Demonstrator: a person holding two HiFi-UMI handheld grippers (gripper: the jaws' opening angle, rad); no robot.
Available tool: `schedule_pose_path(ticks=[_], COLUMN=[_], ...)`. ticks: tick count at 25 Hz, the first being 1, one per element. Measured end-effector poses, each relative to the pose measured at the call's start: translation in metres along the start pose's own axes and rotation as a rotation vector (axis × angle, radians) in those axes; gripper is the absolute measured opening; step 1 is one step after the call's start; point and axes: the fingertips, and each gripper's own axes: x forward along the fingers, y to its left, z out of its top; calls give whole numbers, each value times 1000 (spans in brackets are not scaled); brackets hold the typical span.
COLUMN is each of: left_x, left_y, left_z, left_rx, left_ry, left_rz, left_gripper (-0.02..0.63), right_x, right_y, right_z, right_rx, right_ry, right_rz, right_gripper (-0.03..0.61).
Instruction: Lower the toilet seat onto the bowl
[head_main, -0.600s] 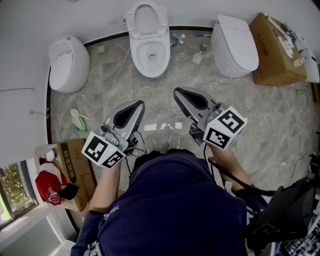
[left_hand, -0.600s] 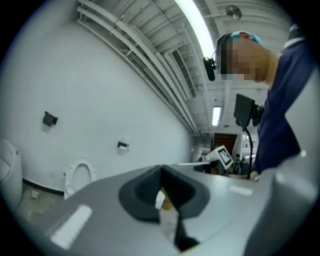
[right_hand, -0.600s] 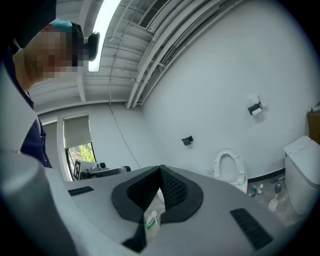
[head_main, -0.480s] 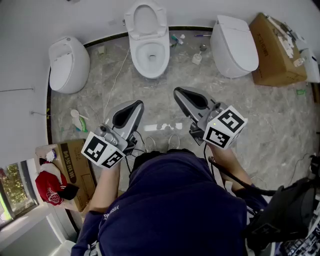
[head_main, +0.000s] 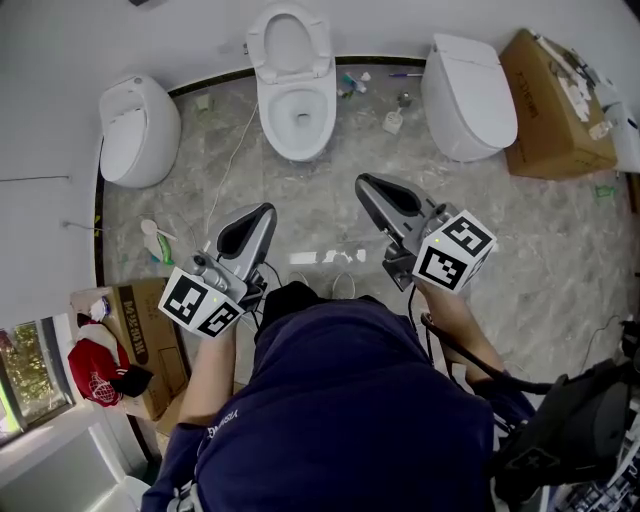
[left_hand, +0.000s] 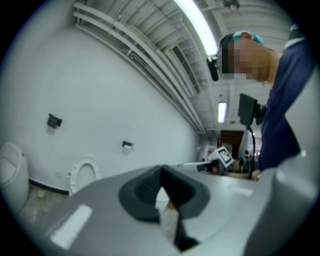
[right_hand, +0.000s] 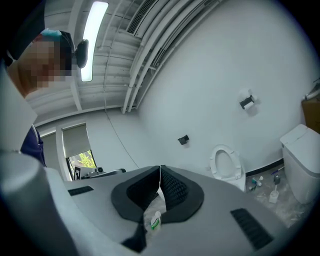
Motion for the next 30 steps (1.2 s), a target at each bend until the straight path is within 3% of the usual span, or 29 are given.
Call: schedule_pose_path(ticks=[8, 15, 20, 30], left_x=[17, 43, 62, 103], left_y=[18, 63, 119, 271], left_z=[-5, -5, -7, 14], left_rx=[6, -12, -41, -91], left_ry=[6, 0, 10, 33], left_rz=[1, -13, -35, -67], left_gripper=[5, 5, 5, 5], right_x=[-1, 22, 69, 213], right_y=[-33, -74, -105, -163], right_z=[-2, 4, 3, 26], right_rx=[37, 42, 76, 73], right_ry=[8, 28, 49, 113], right_rz=[-34, -92, -115, -140], right_gripper=[8, 8, 8, 8])
